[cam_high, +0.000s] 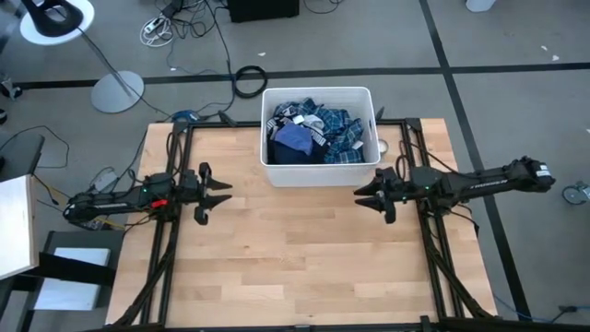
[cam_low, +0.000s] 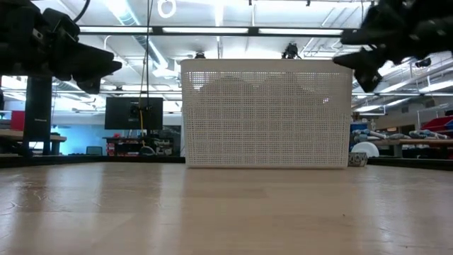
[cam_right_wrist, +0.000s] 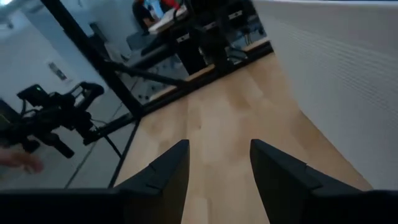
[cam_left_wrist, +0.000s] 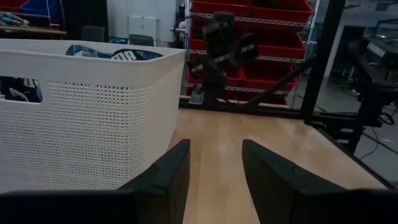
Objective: Sort clothes
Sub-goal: Return to Home Position
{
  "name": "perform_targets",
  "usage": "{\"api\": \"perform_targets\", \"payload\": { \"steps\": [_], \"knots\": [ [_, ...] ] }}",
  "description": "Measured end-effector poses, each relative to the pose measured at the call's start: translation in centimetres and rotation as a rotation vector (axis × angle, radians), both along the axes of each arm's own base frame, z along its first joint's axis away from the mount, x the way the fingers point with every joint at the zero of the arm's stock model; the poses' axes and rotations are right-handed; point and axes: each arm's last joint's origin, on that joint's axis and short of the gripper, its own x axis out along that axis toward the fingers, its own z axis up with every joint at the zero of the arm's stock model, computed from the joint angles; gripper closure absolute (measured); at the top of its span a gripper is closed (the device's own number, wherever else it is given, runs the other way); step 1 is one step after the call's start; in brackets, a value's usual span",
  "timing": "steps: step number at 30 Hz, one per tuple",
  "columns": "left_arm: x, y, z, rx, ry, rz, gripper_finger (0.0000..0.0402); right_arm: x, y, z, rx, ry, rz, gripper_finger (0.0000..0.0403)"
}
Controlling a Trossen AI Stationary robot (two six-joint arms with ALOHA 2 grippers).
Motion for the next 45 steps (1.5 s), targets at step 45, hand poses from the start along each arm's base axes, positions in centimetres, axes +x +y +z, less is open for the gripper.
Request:
{"api": "perform_targets", "payload": {
  "steps": [45],
  "knots": [
    [0.0, 0.0, 0.0, 0.0, -0.001, 0.0, 0.025, -3.8, -1.5, -5.2, -0.472, 0.059, -0.042, 0.023]
  ]
}}
